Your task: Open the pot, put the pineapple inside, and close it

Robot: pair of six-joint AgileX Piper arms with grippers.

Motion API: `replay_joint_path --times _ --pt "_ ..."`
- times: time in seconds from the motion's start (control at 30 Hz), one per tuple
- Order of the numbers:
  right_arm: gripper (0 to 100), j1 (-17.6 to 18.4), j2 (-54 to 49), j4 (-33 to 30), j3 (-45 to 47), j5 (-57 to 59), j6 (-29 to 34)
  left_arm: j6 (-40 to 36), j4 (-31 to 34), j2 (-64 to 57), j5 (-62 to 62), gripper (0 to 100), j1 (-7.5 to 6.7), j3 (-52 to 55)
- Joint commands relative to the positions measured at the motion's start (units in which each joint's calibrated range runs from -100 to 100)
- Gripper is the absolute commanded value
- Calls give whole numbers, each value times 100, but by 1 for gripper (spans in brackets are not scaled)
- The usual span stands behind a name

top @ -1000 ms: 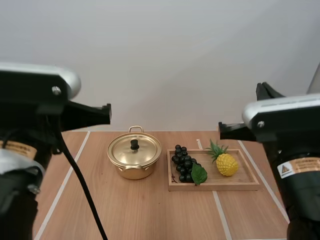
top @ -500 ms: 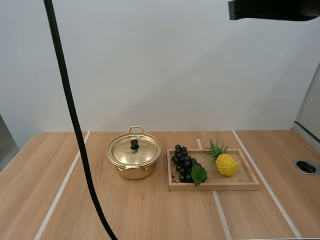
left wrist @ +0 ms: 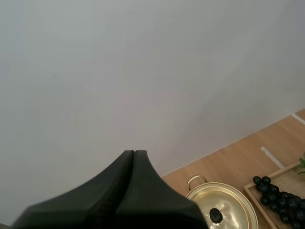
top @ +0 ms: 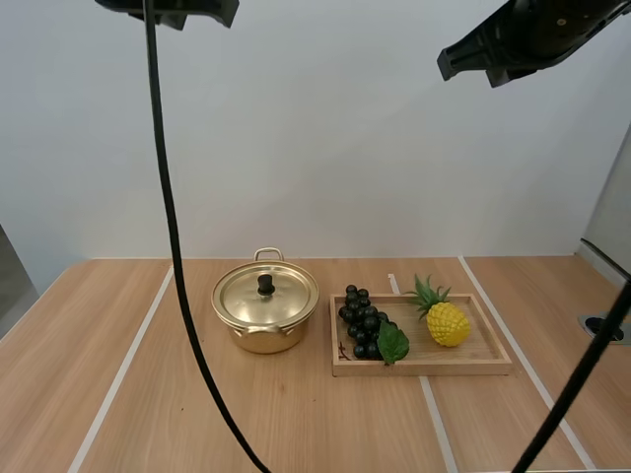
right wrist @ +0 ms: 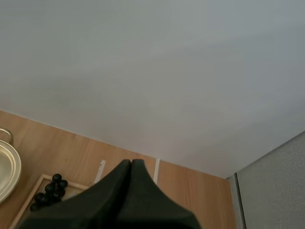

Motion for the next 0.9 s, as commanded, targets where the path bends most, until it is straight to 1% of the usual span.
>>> replay_joint_path --times 0.0,0.13,0.3,0.37,0.47,0.63,0.7,0.8,0.83,0.87 --pt "0 -60 198 -55 -76 31 -23 45 -211 422 28 0 22 -30" --pt "0 -60 734 -210 100 31 -47 45 -426 1065 28 0 22 -30" --pt "0 -60 1451 -274 739 31 -57 -57 -653 1783 28 0 22 36" --pt "0 -60 1736 -288 1012 31 -94 -78 -653 1954 28 0 22 275" --pt "0 -60 2083 -267 1281 31 -94 176 -708 2198 28 0 22 702" --pt "0 -60 2265 -140 1691 31 -94 458 -708 2699 28 1 22 1487" --pt "0 -60 2265 -140 1787 31 -94 503 -717 2842 28 5 22 1727" --pt "0 -60 2265 -140 1868 31 -127 596 -753 2982 28 23 22 2005" --pt "0 -60 2265 -140 1877 31 -127 605 -781 3027 28 31 22 2061" --pt "4 -60 2265 -140 1897 31 -127 615 -824 3055 28 36 22 2108"
